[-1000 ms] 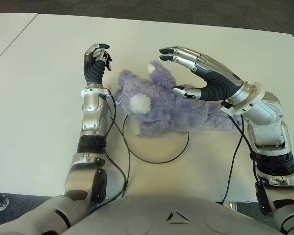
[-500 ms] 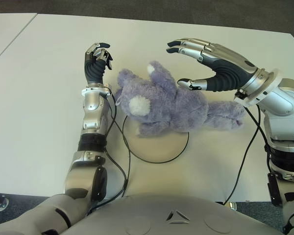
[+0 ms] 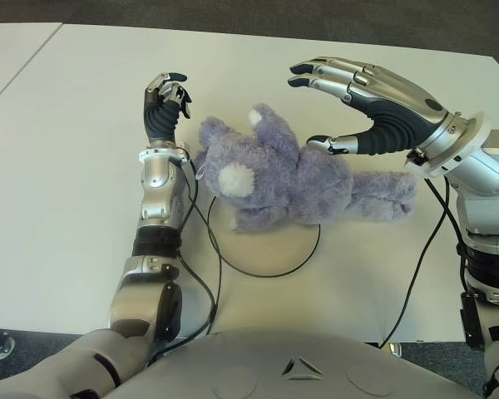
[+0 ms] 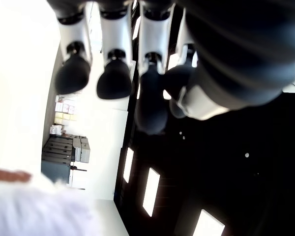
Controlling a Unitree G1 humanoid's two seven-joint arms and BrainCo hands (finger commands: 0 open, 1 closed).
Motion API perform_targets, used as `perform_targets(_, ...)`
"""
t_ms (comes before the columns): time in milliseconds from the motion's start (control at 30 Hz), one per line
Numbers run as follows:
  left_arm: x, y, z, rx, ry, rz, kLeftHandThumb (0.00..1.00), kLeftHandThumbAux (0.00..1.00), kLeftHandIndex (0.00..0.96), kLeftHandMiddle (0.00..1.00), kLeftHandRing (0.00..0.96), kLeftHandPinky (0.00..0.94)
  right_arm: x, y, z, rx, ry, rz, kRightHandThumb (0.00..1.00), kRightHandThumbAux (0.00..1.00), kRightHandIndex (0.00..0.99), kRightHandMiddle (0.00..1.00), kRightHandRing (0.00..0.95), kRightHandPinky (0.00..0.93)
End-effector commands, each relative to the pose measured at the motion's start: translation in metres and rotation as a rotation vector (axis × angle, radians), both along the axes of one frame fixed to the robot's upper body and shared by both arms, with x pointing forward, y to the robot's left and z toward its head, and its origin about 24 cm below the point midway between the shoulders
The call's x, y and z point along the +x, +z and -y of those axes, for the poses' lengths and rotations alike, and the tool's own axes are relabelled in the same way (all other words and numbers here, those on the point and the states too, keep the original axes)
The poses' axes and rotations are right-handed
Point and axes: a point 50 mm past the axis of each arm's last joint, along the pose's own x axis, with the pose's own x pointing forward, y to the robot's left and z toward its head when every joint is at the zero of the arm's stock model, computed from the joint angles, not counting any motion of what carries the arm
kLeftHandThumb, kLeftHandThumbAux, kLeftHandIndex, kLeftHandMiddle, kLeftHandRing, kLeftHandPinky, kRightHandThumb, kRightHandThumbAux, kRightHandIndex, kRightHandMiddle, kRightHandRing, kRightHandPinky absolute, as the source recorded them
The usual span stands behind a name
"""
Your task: Put the doll into the plate.
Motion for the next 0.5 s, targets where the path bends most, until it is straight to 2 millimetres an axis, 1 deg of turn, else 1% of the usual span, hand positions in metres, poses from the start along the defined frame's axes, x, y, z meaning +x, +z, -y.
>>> perform_targets(33,0.0003,-0.0046,-0.0003,-0.004,-0.01,-0.019,0.721,0.697,0.446,0.798,0.788,0.752,0.0006,0.0018,0.0004,-0.009,-0.001,0.014,0.372,0.237,0.0,0.0,0.0,0.04)
perform_targets(500,0.0001,-0.0044,-0.0008,-0.003,-0.011,-0.018,0.72,0.697,0.446,0.799,0.791,0.761,0.0006,0.0016,-0.0003,-0.009,0.0,0.014,0.372,0.237,0.0,0.0,0.0,0.04)
